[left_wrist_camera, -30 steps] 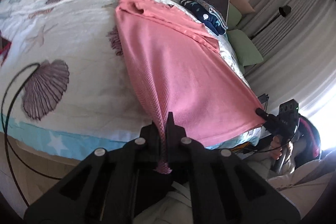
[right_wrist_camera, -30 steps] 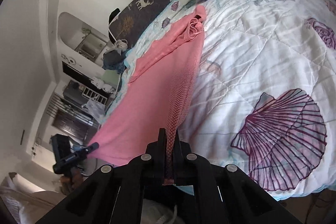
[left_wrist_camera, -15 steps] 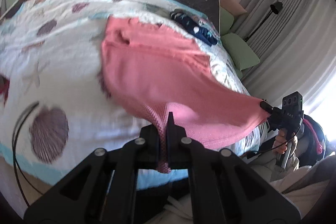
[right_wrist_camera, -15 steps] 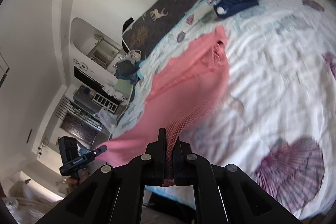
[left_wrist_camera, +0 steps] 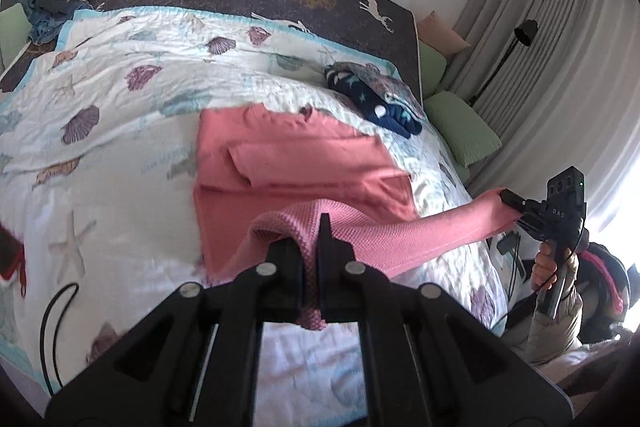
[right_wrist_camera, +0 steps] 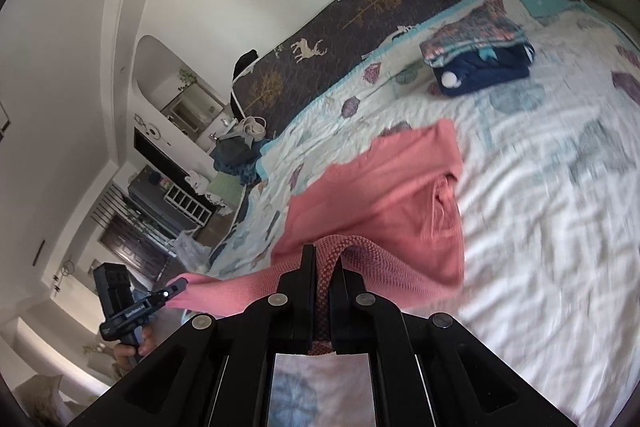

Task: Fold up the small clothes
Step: 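Grasp the sweater corners with both grippers and fold it over onto itself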

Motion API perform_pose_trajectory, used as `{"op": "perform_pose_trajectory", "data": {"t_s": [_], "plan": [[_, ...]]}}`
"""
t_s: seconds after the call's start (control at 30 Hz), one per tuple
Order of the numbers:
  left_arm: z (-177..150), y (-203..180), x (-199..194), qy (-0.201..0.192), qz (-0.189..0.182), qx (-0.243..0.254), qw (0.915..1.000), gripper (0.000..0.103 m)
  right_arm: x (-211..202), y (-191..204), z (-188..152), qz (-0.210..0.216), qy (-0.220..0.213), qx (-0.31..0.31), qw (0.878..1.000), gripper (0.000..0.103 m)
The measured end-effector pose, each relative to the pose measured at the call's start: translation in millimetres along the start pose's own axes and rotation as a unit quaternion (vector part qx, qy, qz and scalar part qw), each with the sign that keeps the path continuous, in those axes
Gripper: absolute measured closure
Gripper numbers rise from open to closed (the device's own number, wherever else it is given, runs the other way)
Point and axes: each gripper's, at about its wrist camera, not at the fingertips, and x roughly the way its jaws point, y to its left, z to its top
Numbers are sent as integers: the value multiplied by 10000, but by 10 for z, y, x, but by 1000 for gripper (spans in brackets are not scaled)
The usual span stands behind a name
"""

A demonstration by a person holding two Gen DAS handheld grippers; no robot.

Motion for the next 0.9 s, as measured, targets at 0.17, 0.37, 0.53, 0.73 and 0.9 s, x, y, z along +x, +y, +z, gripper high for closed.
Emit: {"op": "perform_pose_trajectory", "data": {"t_s": [0.17, 0.37, 0.53, 0.73, 0.9], "plan": [[301, 164, 285, -16, 36, -152, 9999, 97, 312, -21, 346, -112, -29, -116, 9999, 99], [582, 355, 720, 111, 126, -315, 9994, 97, 784, -157, 690, -346, 71, -128, 9993, 99], [795, 527, 1034, 186, 215, -383, 9989, 97, 1110, -271, 906, -494, 112, -169, 9986, 99], [1082, 744, 1454, 335, 228, -507, 9979, 96, 1501, -443, 1221, -687, 140, -119, 9975, 99], [1195, 922, 1920, 618, 361, -641, 9954, 96, 1972, -735, 1370, -1034, 409, 130, 9937, 98]]}}
